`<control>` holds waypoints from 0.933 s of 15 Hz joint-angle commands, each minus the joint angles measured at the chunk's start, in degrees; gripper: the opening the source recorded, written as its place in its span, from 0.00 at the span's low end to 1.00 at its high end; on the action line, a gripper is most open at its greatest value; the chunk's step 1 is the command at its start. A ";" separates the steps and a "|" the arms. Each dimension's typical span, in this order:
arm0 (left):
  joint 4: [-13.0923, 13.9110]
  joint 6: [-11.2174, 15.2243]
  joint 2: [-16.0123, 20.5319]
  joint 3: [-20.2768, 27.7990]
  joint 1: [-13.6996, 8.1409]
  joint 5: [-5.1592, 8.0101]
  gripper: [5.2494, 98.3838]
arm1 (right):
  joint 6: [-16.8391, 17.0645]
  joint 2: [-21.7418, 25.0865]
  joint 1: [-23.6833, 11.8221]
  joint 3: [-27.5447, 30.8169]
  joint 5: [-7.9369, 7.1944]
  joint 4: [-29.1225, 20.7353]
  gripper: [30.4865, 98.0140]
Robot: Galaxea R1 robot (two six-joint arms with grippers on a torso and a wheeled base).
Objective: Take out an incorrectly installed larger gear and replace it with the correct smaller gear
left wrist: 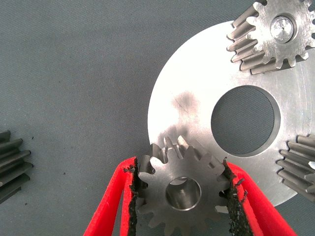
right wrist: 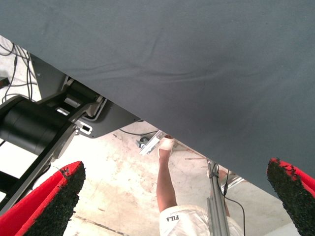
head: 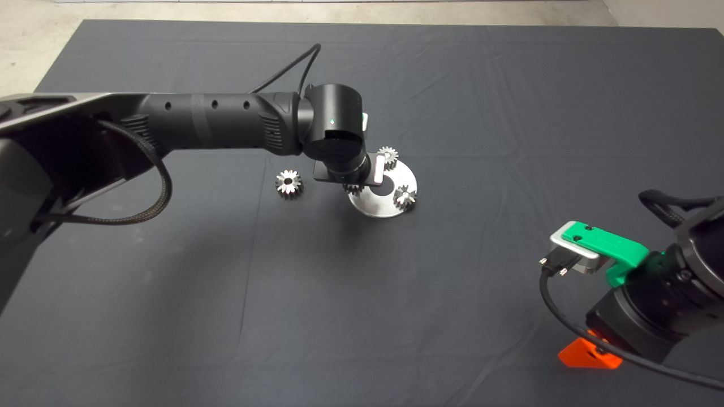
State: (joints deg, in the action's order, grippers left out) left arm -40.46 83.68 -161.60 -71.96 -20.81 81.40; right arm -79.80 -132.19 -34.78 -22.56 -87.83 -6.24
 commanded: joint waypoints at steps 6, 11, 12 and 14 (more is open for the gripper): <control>-1.46 -0.36 -0.52 -0.62 -1.17 0.08 0.32 | 0.08 1.80 -0.82 -0.01 -6.91 -2.46 0.99; -1.41 -0.44 -0.52 -0.88 -1.08 0.08 0.32 | 0.08 1.80 -0.82 -0.01 -6.91 -2.37 0.99; -1.46 -0.44 -0.52 -0.97 -0.99 0.08 0.32 | 0.08 1.93 -0.82 -0.01 -6.91 -2.46 0.99; -1.46 -0.44 -0.52 -0.97 -0.39 0.08 0.32 | 0.17 2.15 -0.82 -0.36 -6.91 -2.37 0.99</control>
State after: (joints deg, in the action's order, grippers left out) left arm -40.55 83.46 -162.01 -72.77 -20.81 80.98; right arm -79.80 -130.62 -34.78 -22.56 -87.82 -6.47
